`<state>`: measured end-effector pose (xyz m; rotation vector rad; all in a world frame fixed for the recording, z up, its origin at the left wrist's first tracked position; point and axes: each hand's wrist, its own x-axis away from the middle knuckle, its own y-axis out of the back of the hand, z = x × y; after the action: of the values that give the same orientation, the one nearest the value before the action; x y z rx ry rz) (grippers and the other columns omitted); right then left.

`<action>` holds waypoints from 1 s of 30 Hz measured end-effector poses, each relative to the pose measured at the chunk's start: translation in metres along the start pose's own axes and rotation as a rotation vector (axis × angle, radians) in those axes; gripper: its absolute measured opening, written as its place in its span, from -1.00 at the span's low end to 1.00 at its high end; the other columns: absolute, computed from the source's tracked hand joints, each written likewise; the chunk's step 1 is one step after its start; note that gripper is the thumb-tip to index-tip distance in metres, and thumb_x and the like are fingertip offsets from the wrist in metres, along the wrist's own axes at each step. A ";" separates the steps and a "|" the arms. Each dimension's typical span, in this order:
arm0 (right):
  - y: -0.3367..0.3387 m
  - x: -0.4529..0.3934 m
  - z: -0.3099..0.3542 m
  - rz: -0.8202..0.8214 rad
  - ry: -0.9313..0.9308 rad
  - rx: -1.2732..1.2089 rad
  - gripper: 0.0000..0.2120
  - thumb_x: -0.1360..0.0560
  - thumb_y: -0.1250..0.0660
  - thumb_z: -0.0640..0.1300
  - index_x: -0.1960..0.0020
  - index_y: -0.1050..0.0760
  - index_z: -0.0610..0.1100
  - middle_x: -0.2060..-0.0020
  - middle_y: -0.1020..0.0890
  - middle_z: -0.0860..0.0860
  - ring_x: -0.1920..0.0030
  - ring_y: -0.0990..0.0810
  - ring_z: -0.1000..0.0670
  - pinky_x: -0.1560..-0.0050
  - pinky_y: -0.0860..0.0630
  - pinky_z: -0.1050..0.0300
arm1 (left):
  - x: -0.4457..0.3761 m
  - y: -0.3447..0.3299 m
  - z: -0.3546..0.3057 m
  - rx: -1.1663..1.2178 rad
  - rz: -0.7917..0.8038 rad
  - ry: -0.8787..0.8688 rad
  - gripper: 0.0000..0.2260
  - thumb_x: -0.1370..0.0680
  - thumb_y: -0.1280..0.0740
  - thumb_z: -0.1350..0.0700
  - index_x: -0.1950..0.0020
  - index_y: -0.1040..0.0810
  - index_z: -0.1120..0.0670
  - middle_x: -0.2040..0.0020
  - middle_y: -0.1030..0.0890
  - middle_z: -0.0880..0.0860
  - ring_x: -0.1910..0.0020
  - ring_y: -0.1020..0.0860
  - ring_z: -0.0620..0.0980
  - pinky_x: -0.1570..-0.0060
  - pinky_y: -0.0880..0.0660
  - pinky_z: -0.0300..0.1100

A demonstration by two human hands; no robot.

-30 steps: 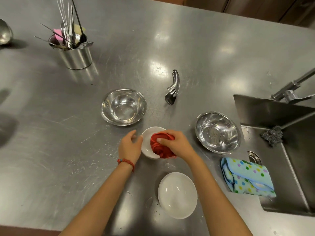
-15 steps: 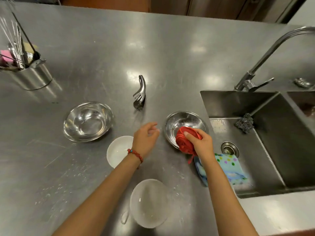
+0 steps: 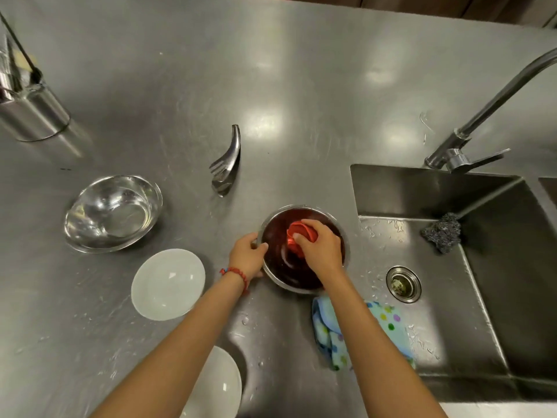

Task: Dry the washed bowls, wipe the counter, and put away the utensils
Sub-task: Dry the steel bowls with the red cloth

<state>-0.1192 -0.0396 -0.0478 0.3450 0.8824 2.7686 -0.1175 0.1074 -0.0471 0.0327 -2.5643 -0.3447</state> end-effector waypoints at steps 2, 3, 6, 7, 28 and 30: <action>-0.006 -0.003 -0.001 0.012 0.010 0.059 -0.69 -0.45 -0.36 -0.06 -0.19 -0.51 -0.03 -0.15 -0.57 -0.06 -0.14 -0.52 -0.05 -0.11 -0.35 0.20 | 0.000 -0.001 0.002 0.099 0.044 0.030 -0.79 -0.55 -0.20 0.23 -0.07 -0.56 0.01 0.29 -0.54 0.00 0.33 -0.54 -0.06 0.57 -0.51 -0.26; -0.008 -0.002 0.000 0.013 0.010 0.075 -0.69 -0.46 -0.35 -0.07 -0.19 -0.51 -0.04 -0.16 -0.56 -0.07 -0.15 -0.52 -0.06 -0.11 -0.35 0.19 | 0.001 -0.001 0.002 0.169 0.072 0.045 -0.78 -0.56 -0.20 0.25 0.00 -0.57 -0.02 0.26 -0.56 -0.01 0.29 -0.56 -0.08 0.55 -0.53 -0.24; -0.013 0.003 0.006 0.072 0.030 0.070 -0.75 -0.43 -0.38 -0.09 -0.11 -0.57 -0.03 -0.06 -0.63 -0.04 -0.09 -0.55 -0.03 -0.10 -0.38 0.19 | 0.002 -0.002 0.002 0.269 0.094 0.059 -0.68 -0.55 -0.20 0.28 0.21 -0.54 -0.12 0.25 -0.59 -0.01 0.27 -0.58 -0.08 0.55 -0.53 -0.24; -0.015 0.007 0.006 0.100 0.042 0.061 -0.77 -0.42 -0.40 -0.09 -0.07 -0.60 -0.03 0.00 -0.66 -0.03 -0.05 -0.56 -0.02 -0.08 -0.40 0.19 | 0.002 -0.003 0.001 0.274 0.090 0.060 -0.67 -0.55 -0.20 0.28 0.22 -0.53 -0.13 0.26 -0.60 -0.01 0.28 -0.59 -0.07 0.56 -0.52 -0.25; -0.009 0.016 0.011 0.171 -0.125 -0.082 -0.81 -0.38 -0.44 -0.11 0.02 -0.62 -0.11 0.25 -0.62 0.04 0.23 -0.53 0.11 0.24 -0.42 0.38 | 0.006 -0.005 0.003 0.215 0.080 0.052 -0.75 -0.54 -0.20 0.33 0.18 -0.53 0.03 0.24 -0.58 0.09 0.27 -0.60 0.06 0.55 -0.57 -0.14; -0.017 0.010 0.020 0.033 -0.194 -0.170 -0.80 -0.39 -0.43 -0.10 0.00 -0.61 -0.10 0.28 -0.56 0.10 0.26 -0.50 0.15 0.23 -0.40 0.34 | 0.007 -0.006 0.005 0.187 0.067 0.026 -0.77 -0.53 -0.21 0.34 0.23 -0.52 0.08 0.22 -0.60 0.19 0.26 -0.60 0.15 0.51 -0.59 -0.09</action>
<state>-0.1204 -0.0125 -0.0410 0.5897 0.5958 2.7556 -0.1266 0.1020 -0.0490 0.0195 -2.5567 -0.0784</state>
